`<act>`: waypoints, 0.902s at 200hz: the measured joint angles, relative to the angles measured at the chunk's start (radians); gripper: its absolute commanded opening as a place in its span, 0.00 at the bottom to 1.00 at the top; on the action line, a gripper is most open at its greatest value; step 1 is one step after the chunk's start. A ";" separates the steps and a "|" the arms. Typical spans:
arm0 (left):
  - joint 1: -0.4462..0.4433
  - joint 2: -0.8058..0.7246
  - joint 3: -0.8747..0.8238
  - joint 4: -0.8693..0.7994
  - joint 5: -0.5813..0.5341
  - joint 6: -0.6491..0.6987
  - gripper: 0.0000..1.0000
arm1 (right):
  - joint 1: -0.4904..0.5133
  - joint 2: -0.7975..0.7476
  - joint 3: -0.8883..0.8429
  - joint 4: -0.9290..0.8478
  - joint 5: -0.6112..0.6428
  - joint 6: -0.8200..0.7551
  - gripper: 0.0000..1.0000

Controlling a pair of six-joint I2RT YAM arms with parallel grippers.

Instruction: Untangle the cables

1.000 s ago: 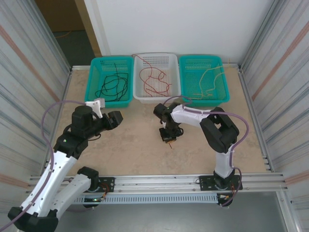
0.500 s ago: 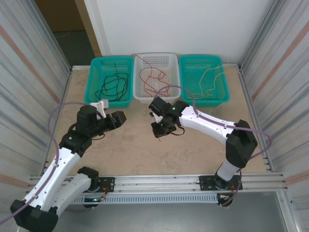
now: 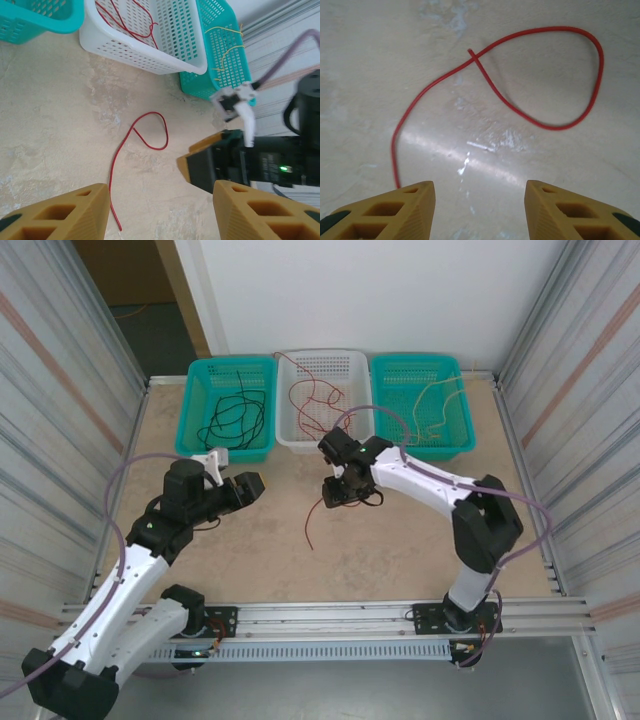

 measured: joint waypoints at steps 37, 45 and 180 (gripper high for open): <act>0.000 0.000 0.000 -0.001 0.000 0.000 0.57 | -0.005 0.169 0.081 0.024 -0.005 -0.066 0.40; 0.000 -0.001 0.000 -0.001 0.000 0.000 0.57 | -0.011 0.200 0.107 0.029 -0.006 -0.074 0.40; 0.000 -0.024 0.002 -0.013 0.020 0.012 0.60 | -0.031 0.164 0.177 0.019 -0.047 -0.124 0.00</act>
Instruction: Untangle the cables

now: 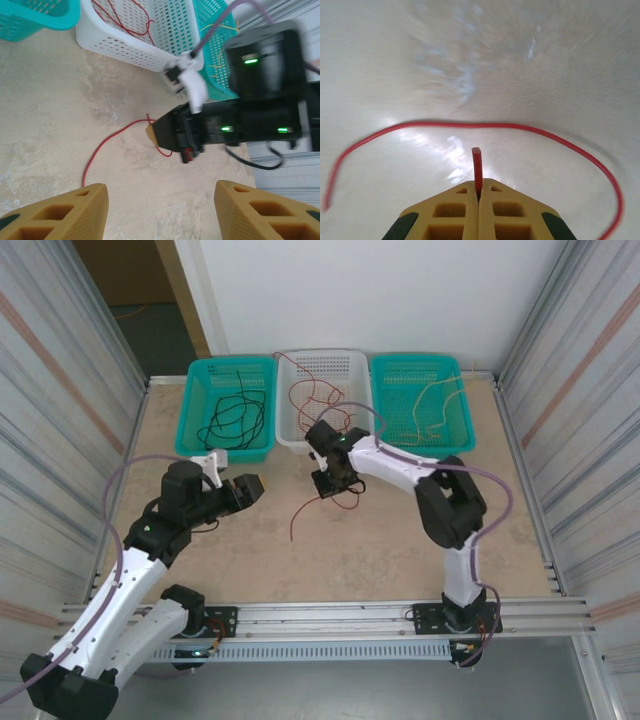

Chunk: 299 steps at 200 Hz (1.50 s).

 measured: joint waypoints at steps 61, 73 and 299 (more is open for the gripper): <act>0.000 0.034 0.087 0.210 0.090 0.127 0.76 | -0.049 -0.502 0.111 0.129 -0.271 0.174 0.00; -0.006 0.045 0.098 0.296 0.108 0.160 0.77 | -0.076 -0.547 0.136 0.181 -0.323 0.229 0.00; -0.316 0.340 0.259 0.528 -0.075 0.830 0.21 | -0.111 -0.658 0.080 0.476 -0.690 0.484 0.00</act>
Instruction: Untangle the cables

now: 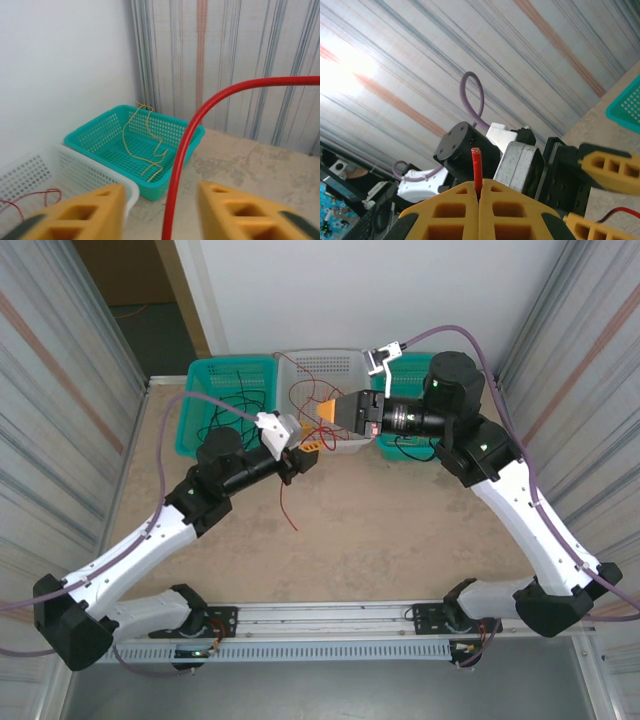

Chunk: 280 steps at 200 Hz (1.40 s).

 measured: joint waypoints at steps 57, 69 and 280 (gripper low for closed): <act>0.000 0.007 0.058 -0.048 -0.033 -0.051 0.00 | 0.065 -0.042 -0.060 -0.117 0.077 -0.162 0.39; 0.000 0.006 0.076 -0.055 -0.060 -0.056 0.00 | 0.103 -0.066 -0.093 -0.162 0.114 -0.221 0.52; 0.000 -0.013 0.075 -0.089 -0.291 -0.022 0.00 | 0.135 -0.043 -0.230 -0.119 0.470 -0.052 0.46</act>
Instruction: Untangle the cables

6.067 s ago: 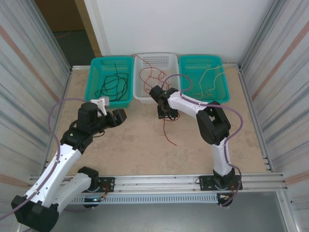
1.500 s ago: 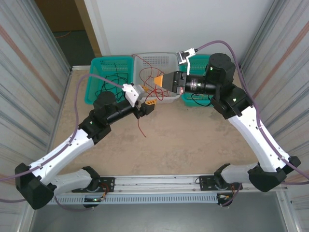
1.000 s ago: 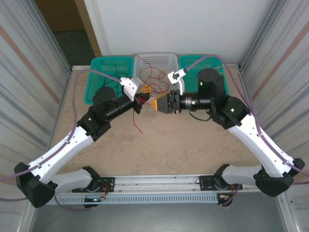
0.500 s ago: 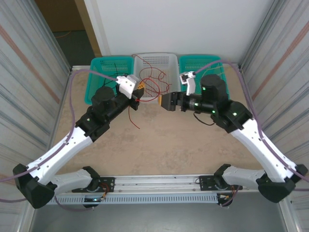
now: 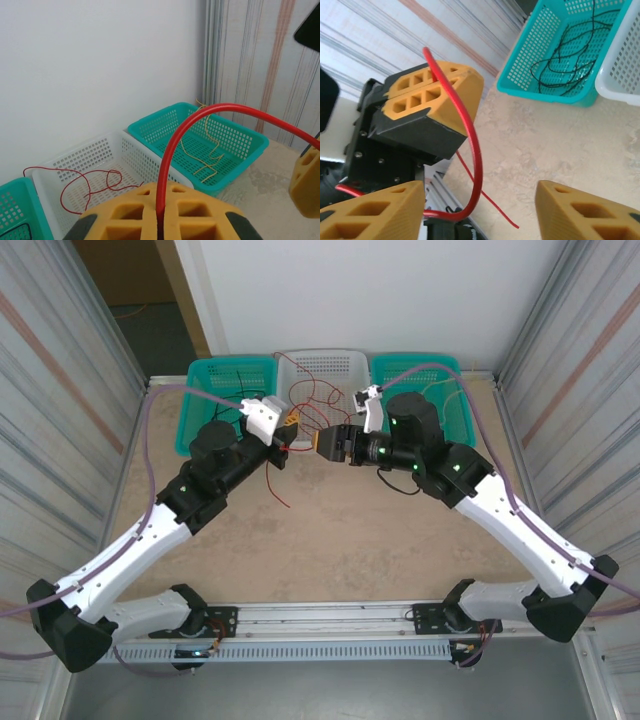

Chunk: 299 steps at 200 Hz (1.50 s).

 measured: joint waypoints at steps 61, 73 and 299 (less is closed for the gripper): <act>0.000 0.000 0.000 -0.009 -0.002 0.008 0.00 | 0.000 0.018 0.000 -0.061 0.045 -0.035 0.01; 0.000 -0.001 0.003 -0.024 -0.002 0.014 0.00 | 0.003 0.019 0.000 -0.099 0.079 -0.068 0.00; 0.225 0.411 0.482 -0.346 0.003 -0.295 0.00 | 0.006 -0.275 -0.167 -0.343 0.728 -0.375 0.65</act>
